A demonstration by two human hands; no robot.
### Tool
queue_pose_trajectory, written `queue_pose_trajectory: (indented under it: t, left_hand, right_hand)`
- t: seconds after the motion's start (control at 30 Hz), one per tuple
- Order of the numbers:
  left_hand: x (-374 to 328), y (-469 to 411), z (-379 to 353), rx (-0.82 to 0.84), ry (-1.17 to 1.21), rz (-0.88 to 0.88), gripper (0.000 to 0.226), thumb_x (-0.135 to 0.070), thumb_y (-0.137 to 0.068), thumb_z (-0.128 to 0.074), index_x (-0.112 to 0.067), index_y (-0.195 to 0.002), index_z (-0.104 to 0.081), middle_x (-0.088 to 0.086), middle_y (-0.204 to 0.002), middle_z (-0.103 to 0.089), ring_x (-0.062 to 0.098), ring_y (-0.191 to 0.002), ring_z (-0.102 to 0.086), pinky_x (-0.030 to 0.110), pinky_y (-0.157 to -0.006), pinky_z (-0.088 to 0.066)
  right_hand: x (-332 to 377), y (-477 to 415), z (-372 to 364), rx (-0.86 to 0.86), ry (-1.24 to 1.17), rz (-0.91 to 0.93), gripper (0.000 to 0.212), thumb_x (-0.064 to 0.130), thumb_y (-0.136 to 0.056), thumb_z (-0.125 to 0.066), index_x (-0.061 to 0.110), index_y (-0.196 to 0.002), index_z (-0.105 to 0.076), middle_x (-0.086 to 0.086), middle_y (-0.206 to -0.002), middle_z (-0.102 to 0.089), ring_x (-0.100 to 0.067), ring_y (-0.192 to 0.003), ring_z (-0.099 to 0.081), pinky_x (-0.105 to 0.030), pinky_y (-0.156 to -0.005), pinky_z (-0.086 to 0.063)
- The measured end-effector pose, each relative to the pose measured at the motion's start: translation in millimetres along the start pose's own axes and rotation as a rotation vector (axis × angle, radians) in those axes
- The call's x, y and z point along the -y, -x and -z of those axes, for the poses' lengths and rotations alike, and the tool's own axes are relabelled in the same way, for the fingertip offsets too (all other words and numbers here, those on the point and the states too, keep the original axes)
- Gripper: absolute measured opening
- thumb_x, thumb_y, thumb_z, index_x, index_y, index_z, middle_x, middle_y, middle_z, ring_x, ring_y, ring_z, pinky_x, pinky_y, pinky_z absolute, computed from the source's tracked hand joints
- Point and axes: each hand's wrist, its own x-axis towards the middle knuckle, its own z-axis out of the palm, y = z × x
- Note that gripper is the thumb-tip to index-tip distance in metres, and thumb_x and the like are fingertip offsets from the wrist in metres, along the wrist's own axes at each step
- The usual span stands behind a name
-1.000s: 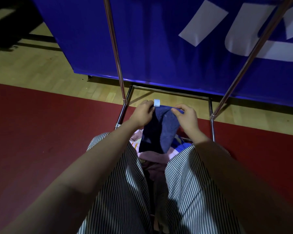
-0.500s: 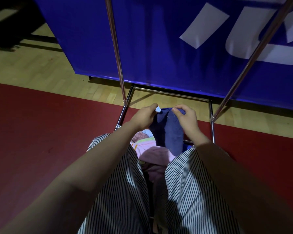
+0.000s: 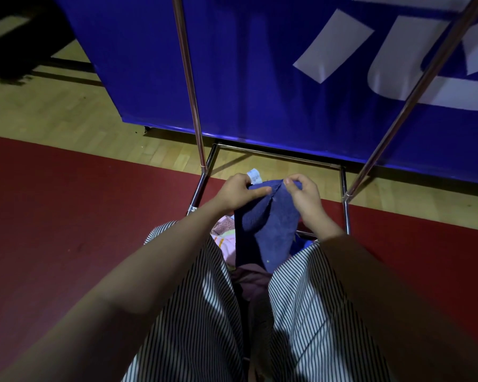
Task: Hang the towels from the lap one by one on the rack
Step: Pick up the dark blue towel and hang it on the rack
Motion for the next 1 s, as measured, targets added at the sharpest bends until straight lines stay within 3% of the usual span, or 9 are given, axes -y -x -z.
queue_pose_trajectory:
  t: [0.17, 0.27, 0.37, 0.47, 0.63, 0.77, 0.83, 0.93, 1.0]
  left_hand:
    - [7.9, -7.2, -4.4, -0.108, -0.073, 0.093, 0.05, -0.038, -0.083, -0.068, -0.012, -0.05, -0.039, 0.0, -0.05, -0.041, 0.011, -0.048, -0.039, 0.026, -0.049, -0.03]
    - [5.2, -8.2, -8.4, -0.161, -0.142, 0.153, 0.052, -0.036, -0.087, -0.063, -0.013, -0.051, -0.032, 0.001, -0.051, -0.035, 0.02, -0.054, -0.038, 0.032, -0.05, -0.023]
    - [4.5, -13.7, -15.7, -0.146, 0.18, 0.279, 0.042, -0.026, -0.085, -0.067, -0.015, -0.057, -0.038, 0.002, -0.056, -0.041, 0.019, -0.056, -0.044, 0.026, -0.049, -0.036]
    - [3.3, -15.7, -21.3, -0.094, 0.51, 0.318, 0.032, -0.006, -0.085, -0.065, -0.015, -0.064, -0.042, 0.007, -0.062, -0.047, 0.018, -0.056, -0.046, 0.025, -0.055, -0.042]
    - [3.7, -16.2, -18.0, 0.052, 0.779, 0.215, 0.018, -0.005, -0.087, -0.061, -0.01, -0.073, -0.052, 0.007, -0.071, -0.056, 0.015, -0.064, -0.055, 0.018, -0.061, -0.048]
    - [8.1, -15.0, -17.9, 0.045, 0.554, 0.082, 0.028, -0.009, -0.077, -0.074, -0.007, -0.1, -0.058, 0.006, -0.091, -0.061, 0.012, -0.08, -0.057, 0.023, -0.077, -0.049]
    - [9.6, -14.8, -17.3, -0.002, 0.432, 0.051, 0.028, -0.005, -0.076, -0.074, -0.005, -0.1, -0.06, 0.007, -0.087, -0.061, 0.016, -0.08, -0.055, 0.029, -0.077, -0.048]
    - [10.0, -16.3, -14.5, 0.005, 0.373, 0.022, 0.018, 0.002, -0.085, -0.062, 0.009, -0.101, -0.062, 0.006, -0.075, -0.058, 0.013, -0.068, -0.051, 0.021, -0.067, -0.045]
    - [8.3, -15.2, -14.1, 0.035, 0.298, -0.006, 0.017, 0.002, -0.089, -0.055, 0.012, -0.102, -0.061, 0.009, -0.078, -0.058, 0.011, -0.067, -0.05, 0.02, -0.064, -0.042]
  right_hand:
    - [1.6, 2.8, -2.7, 0.005, 0.038, 0.02, 0.012, 0.006, -0.091, -0.055, -0.003, -0.094, -0.062, -0.001, -0.084, -0.057, -0.007, -0.079, -0.051, -0.001, -0.066, -0.037]
    - [-0.1, 3.7, -6.4, 0.032, 0.111, 0.036, 0.006, 0.006, -0.087, -0.06, 0.009, -0.082, -0.062, 0.006, -0.077, -0.059, -0.013, -0.085, -0.054, -0.019, -0.074, -0.041]
    - [-2.8, 5.0, -9.9, 0.062, 0.122, 0.001, 0.025, 0.006, -0.087, -0.06, 0.02, -0.068, -0.052, 0.006, -0.064, -0.053, -0.003, -0.06, -0.053, -0.024, -0.061, -0.043]
    - [-0.4, 8.6, -13.3, 0.109, 0.037, -0.047, 0.022, 0.003, -0.09, -0.055, 0.014, -0.071, -0.05, -0.002, -0.064, -0.053, 0.007, -0.045, -0.052, -0.01, -0.046, -0.04]
    - [10.1, 11.1, -11.0, 0.163, -0.329, -0.219, 0.022, 0.016, -0.1, -0.038, 0.005, -0.1, -0.057, -0.008, -0.086, -0.062, -0.015, -0.078, -0.062, -0.015, -0.063, -0.055]
    - [11.2, 8.5, -8.0, 0.206, -0.418, -0.304, 0.033, 0.026, -0.1, -0.037, 0.003, -0.105, -0.06, -0.015, -0.105, -0.062, -0.024, -0.096, -0.062, -0.027, -0.08, -0.054]
    - [11.7, 8.9, -7.2, 0.231, -0.384, -0.332, 0.035, 0.027, -0.1, -0.038, 0.001, -0.11, -0.059, -0.013, -0.098, -0.064, -0.022, -0.086, -0.065, -0.028, -0.076, -0.054]
    - [7.9, 8.3, -7.8, 0.196, -0.235, -0.259, 0.023, 0.02, -0.097, -0.045, 0.012, -0.083, -0.061, -0.005, -0.079, -0.064, -0.002, -0.057, -0.063, -0.022, -0.064, -0.05]
    - [5.0, 7.3, -8.8, 0.098, -0.141, -0.187, 0.011, 0.014, -0.092, -0.056, 0.016, -0.081, -0.056, -0.002, -0.08, -0.058, -0.001, -0.062, -0.057, -0.015, -0.063, -0.044]
